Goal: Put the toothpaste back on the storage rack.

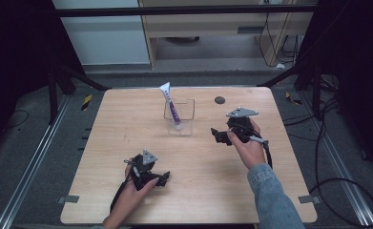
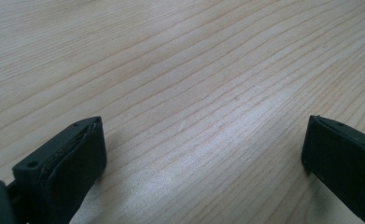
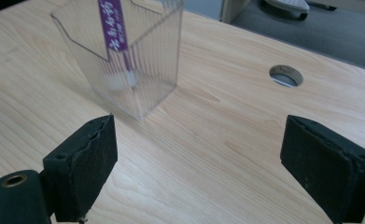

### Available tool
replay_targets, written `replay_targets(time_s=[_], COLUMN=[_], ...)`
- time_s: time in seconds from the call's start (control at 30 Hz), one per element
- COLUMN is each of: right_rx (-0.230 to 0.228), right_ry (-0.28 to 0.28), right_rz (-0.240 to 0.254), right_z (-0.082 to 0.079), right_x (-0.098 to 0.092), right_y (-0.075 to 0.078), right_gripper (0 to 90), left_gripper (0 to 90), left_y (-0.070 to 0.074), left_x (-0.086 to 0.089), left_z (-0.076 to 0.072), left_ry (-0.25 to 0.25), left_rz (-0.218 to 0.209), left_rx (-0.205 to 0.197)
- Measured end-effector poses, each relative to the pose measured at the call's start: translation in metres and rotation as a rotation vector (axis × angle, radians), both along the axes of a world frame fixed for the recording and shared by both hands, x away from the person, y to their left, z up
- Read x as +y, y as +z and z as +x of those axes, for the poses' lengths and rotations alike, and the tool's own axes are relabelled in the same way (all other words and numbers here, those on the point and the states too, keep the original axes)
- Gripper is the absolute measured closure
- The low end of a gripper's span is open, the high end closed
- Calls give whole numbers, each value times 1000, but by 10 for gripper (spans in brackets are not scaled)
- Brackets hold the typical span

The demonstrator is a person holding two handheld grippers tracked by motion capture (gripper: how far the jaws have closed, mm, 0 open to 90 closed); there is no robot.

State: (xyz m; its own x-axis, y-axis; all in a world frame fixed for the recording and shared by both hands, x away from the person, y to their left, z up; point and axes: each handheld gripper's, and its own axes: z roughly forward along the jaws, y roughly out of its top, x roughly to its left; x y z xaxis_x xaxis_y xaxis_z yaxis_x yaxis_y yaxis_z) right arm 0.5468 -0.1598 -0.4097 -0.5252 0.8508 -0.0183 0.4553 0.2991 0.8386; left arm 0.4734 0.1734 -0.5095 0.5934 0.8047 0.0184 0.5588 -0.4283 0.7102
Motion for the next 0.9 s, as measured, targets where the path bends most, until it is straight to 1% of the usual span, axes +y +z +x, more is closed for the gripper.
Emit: replay_targets(time_s=[0.03,0.13,0.17,0.2,0.23,0.27,0.3,0.33,0.37,0.4,0.43,0.47,0.5,0.6,0.63,0.67,0.7,0.73,0.9], right_rx=[0,9,9,16,16,24,24,36,36,48,48,51,51,68,68,72,72,76,89], right_ry=[0,-32,-32,-44,-44,-56,-56,-63,-63,-74,-74,-83,-83,-100,-100,-108,-108,-116,-126], right_rz=[0,-18,-18,-25,-25,-34,-34,-37,-37,-42,-42,-42,-42,-38,-38,-39,-39,-39,-43], right_z=[0,-1,-1,-1,-1,-1,-1,-2,-2,-2,-2,-3,-3,-5,-5,-6,-6,-7,-10], right_x=[0,-14,-14,-20,-20,-25,-25,-29,-29,-33,-33,-37,-37,-46,-46,-50,-50,-54,-59], right_y=[0,-11,-11,-16,-16,-21,-21,-26,-26,-31,-31,-35,-35,-43,-43,-47,-47,-51,-58], right_gripper=[112,111,111,110,110,110,110,109,109,106,106,106,106,105,105,105,105,105,101], left_gripper=[0,0,0,0,0,0,0,0,0,0,0,0,0,0,0,0,0,0,0], left_y=[0,0,0,0,0,0,0,0,0,0,0,0,0,0,0,0,0,0,0], left_x=[0,0,0,0,0,0,0,0,0,0,0,0,0,0,0,0,0,0,0], left_z=[0,0,0,0,0,0,0,0,0,0,0,0,0,0,0,0,0,0,0], left_ry=[0,0,0,0,0,0,0,0,0,0,0,1,1,1,1,0,0,1,2], left_rz=[0,0,0,0,0,0,0,0,0,0,0,0,0,0,-1,0,0,-1,0], left_rx=[0,0,0,0,0,0,0,1,1,1,1,0,0,0,0,0,0,0,0])
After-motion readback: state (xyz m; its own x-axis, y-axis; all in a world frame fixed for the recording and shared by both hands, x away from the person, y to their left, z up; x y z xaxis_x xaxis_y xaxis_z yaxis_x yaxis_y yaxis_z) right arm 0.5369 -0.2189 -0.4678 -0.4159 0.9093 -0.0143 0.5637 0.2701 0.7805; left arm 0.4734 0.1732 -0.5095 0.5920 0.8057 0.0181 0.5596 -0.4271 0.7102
